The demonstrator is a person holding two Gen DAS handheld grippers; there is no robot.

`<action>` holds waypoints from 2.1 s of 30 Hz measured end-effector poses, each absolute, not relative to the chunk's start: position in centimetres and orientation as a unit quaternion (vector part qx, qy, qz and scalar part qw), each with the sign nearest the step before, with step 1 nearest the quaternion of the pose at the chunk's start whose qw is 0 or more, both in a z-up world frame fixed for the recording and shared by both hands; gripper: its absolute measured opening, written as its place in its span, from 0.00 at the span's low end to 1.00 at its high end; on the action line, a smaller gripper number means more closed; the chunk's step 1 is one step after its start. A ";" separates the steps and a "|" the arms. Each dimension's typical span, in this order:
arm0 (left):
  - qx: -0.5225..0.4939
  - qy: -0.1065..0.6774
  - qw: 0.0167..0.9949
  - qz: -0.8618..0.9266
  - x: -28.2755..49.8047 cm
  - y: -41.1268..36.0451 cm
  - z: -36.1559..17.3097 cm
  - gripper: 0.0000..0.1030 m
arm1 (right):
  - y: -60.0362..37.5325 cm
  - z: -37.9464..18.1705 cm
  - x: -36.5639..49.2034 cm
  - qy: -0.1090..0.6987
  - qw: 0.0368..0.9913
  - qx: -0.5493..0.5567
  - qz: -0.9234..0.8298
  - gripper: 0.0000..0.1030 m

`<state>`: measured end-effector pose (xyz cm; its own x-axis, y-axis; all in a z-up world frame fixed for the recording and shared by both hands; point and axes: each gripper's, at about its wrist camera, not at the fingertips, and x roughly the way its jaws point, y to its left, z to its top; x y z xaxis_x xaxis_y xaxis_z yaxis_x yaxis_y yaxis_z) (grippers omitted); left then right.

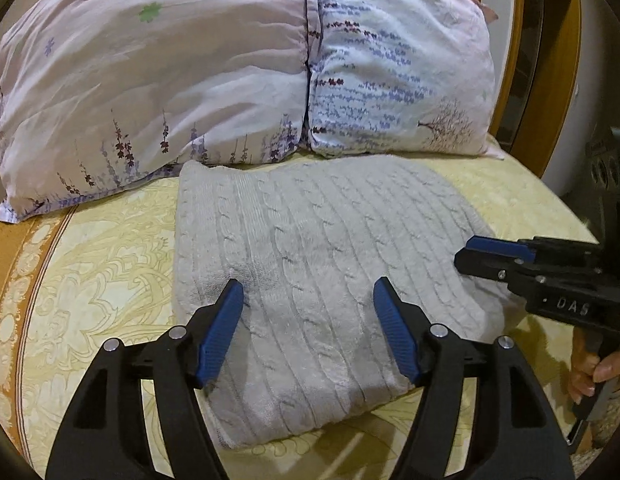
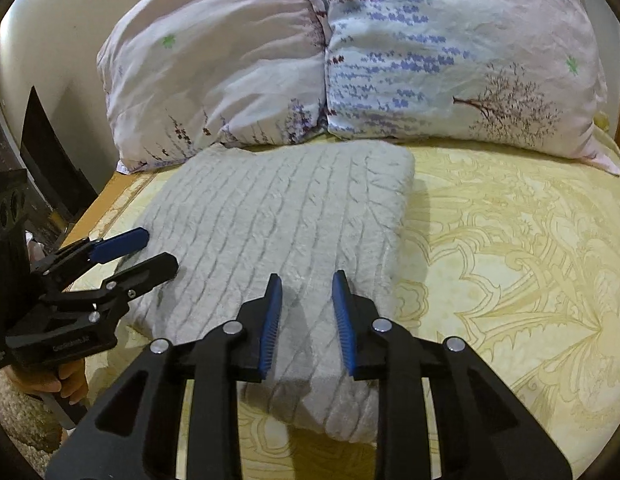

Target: Fold small clothes

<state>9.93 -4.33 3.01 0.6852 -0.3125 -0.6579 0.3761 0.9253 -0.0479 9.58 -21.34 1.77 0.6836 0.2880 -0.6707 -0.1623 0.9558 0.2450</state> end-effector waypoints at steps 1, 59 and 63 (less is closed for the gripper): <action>0.049 0.350 0.917 -0.187 9.9 -4.4 2.9 0.67 | -21.6 1.7 9.7 0.380 0.912 0.089 0.126 0.25; 0.037 0.445 0.894 -0.041 3.1 -0.2 -0.2 0.99 | -17.0 -0.4 1.7 0.416 0.908 0.045 -0.008 0.98; 0.033 0.445 0.894 -0.042 3.2 -0.2 -0.3 0.99 | -16.8 -0.3 1.9 0.420 0.907 0.036 -0.014 0.98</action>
<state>3.24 -0.22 -0.29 0.6007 -0.0462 -0.7981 0.1050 0.9942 0.0215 1.93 -16.76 -0.34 0.6464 0.0046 -0.7630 0.0551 0.9971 0.0527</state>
